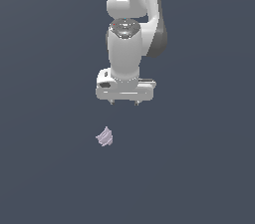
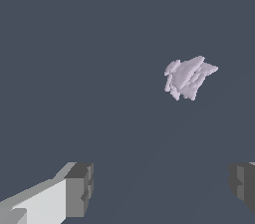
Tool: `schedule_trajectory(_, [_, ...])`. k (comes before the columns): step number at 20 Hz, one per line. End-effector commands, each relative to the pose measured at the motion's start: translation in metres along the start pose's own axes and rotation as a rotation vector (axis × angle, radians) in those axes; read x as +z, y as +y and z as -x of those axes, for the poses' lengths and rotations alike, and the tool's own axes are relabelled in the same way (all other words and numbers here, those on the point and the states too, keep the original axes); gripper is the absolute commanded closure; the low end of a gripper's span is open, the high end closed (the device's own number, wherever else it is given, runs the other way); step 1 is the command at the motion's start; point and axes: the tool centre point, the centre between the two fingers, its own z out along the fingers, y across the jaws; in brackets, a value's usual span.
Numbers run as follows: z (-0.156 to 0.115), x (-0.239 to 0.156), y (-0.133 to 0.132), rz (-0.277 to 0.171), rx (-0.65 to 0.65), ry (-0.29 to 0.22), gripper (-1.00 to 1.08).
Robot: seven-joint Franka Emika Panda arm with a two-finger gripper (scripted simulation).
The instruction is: Pick up the object and move it to a goal position.
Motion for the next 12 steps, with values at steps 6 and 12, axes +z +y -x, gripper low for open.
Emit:
schedule_trajectory(6, [-0.006, -0.011, -0.007, -0.002, -0.014, 0.025, -0.92])
schedule_trajectory(12, [-0.013, -0.025, -0.016, -0.004, -0.033, 0.055, -0.92])
